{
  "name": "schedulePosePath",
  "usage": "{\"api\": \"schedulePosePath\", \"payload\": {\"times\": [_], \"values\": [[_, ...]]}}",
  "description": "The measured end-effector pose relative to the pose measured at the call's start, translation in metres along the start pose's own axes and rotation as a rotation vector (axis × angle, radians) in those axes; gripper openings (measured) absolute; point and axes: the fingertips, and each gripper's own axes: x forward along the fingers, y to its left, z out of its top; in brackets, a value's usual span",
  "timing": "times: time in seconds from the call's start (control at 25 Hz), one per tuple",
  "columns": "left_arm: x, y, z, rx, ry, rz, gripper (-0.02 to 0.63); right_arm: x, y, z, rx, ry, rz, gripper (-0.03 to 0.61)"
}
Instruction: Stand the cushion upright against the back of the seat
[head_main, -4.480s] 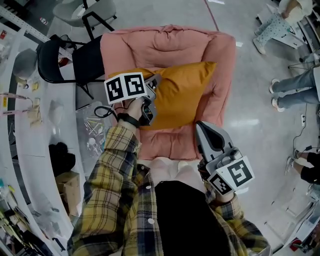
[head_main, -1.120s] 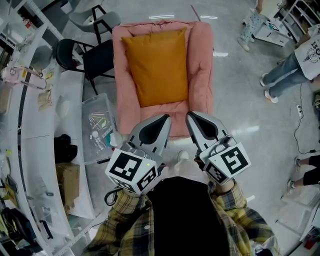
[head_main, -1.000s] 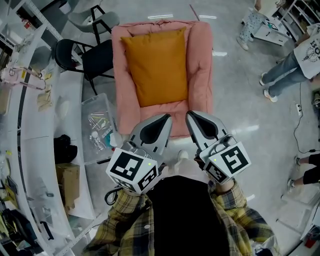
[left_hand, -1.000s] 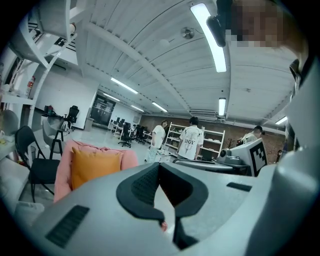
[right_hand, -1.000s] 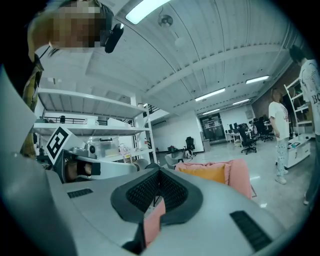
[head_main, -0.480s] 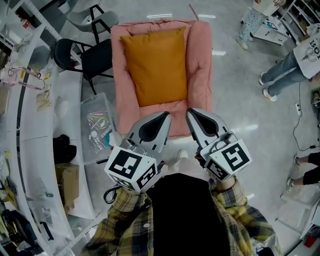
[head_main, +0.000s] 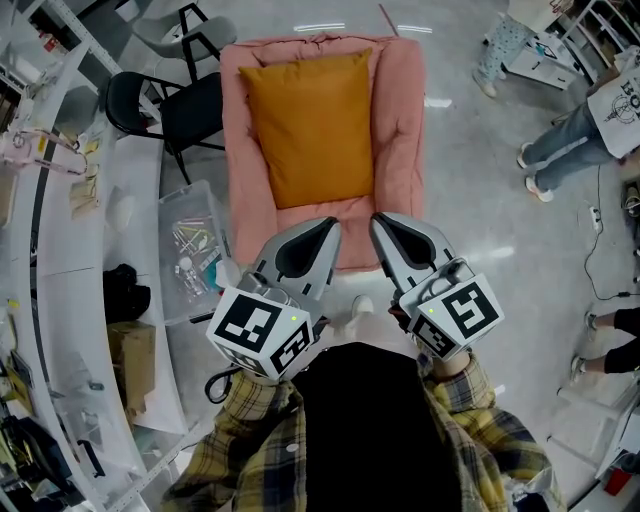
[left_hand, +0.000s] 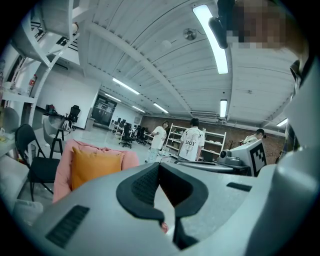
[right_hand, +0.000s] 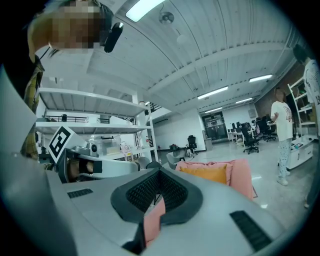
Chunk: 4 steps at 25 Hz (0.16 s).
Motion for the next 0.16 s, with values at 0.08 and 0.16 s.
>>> {"api": "schedulePosePath", "payload": {"times": [0.08,0.16], "values": [[-0.0001,0.0012,0.0012,0.003,0.003,-0.006,0.003,-0.0003,-0.0018,0.0008,0.001,-0.003,-0.006,0.017],[-0.0006,0.0033,0.0034,0.011,0.007,-0.015,0.003,-0.0010,-0.0037,0.0020,0.002,-0.006,-0.013,0.017]]}}
